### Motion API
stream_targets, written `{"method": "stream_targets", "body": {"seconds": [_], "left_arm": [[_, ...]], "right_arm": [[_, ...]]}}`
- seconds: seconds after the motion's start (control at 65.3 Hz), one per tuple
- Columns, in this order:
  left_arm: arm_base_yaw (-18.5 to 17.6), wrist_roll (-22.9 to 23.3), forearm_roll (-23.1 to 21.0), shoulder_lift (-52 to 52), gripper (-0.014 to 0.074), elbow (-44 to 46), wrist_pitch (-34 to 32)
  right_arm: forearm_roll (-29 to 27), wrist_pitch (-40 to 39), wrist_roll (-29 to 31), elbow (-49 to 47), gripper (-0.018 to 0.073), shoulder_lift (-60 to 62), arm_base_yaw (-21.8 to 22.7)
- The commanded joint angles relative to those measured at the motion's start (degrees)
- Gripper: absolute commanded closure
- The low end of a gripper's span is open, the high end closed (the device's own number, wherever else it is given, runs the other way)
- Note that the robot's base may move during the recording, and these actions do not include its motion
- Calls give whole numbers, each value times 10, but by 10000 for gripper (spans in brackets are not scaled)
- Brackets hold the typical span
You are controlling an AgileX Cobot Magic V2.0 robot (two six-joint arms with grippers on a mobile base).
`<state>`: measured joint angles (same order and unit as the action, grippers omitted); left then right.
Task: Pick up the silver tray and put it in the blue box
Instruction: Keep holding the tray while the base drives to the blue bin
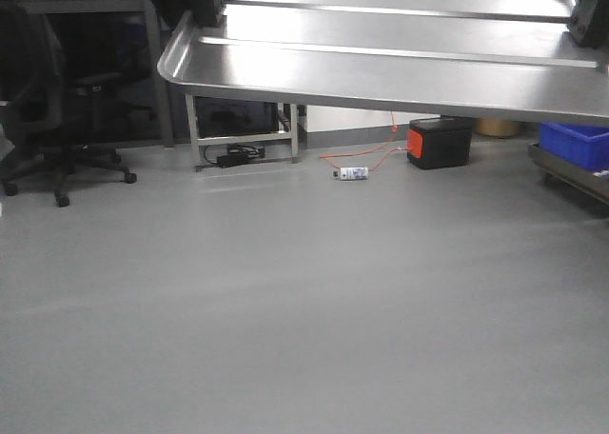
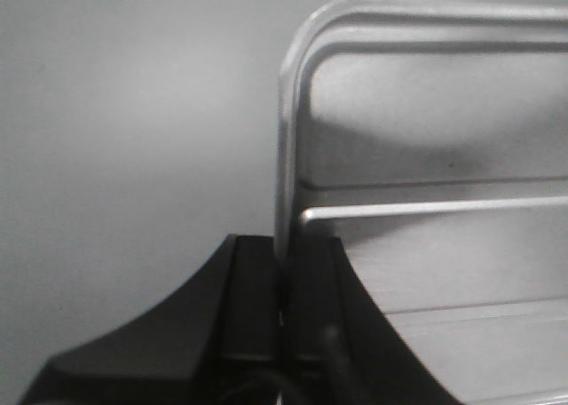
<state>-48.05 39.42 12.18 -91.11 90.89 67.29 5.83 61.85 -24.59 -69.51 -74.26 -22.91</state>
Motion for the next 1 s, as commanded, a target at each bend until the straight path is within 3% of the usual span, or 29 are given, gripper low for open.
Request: {"method": "stream_targets", "body": {"seconds": [0.0, 0.981], "left_arm": [[0, 1, 30, 23, 694, 20, -4], [3, 1, 30, 23, 694, 20, -4]], "right_arm": [[33, 4, 14, -20, 501, 17, 1], [33, 4, 14, -20, 501, 16, 1]]}}
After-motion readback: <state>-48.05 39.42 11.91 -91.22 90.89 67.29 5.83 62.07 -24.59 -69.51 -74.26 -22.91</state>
